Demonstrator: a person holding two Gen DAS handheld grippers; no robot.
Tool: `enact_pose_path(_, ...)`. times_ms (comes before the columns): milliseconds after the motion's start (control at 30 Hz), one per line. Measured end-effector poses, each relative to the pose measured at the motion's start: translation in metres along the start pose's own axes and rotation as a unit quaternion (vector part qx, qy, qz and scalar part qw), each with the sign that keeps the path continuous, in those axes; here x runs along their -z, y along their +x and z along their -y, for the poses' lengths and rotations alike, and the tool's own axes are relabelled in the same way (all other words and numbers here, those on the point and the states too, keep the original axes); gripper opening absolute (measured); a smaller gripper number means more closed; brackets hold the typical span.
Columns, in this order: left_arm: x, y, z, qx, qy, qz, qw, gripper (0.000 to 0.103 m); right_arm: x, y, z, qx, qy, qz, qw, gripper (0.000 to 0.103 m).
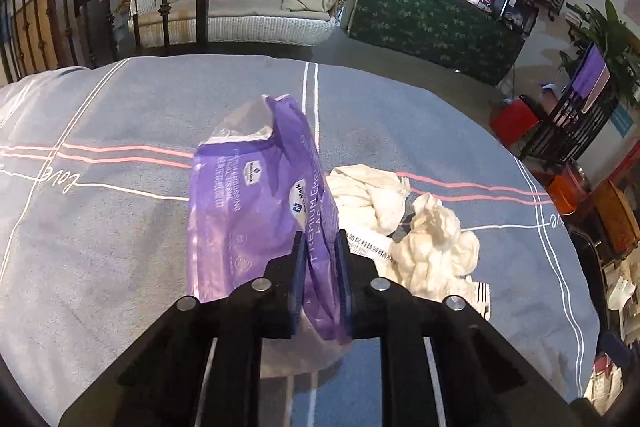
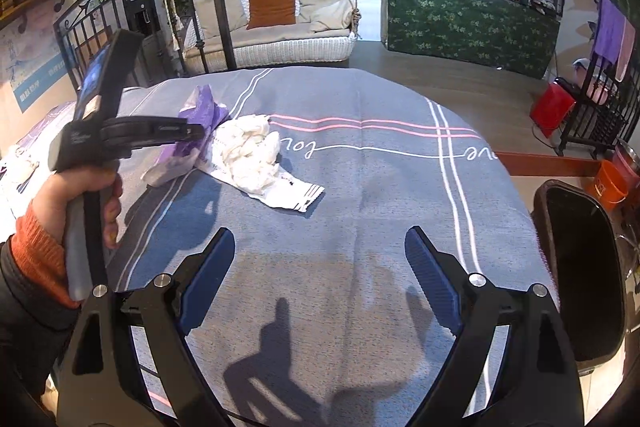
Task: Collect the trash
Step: 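Grasp the white tissues with the right tool while the left tool holds the wipes pack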
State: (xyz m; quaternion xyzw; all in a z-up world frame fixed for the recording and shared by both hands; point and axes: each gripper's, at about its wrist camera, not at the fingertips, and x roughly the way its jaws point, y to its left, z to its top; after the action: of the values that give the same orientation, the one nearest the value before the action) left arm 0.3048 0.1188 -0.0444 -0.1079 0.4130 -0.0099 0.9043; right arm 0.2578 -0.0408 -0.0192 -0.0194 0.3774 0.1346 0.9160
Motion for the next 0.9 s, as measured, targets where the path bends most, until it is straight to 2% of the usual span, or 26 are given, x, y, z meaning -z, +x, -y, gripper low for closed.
enact_pose_path(167,0.010,-0.016,-0.012,0.012,-0.018,0.011,0.9997,0.009,-0.010,0.012,-0.002,-0.035,0.005,-0.015,0.999,0.086)
enact_pose_path(500,0.027,-0.056,-0.024,0.021,-0.040,0.039,0.9982,0.009,-0.049,0.068,-0.042,-0.075,-0.045,-0.054,0.995,0.085)
enact_pose_path(800,0.041,-0.071,-0.028,0.024,-0.041,0.054,0.9974,0.009,-0.074,0.134,-0.070,-0.045,-0.078,-0.098,0.991,0.077)
enact_pose_path(867,0.041,-0.072,-0.028,0.022,-0.038,0.056,0.9974,0.009,-0.074,0.145,-0.073,-0.043,-0.080,-0.110,0.990,0.071)
enact_pose_path(900,0.041,-0.072,-0.028,0.023,-0.038,0.056,0.9974,0.009,-0.074,0.148,-0.073,-0.041,-0.079,-0.111,0.990,0.064)
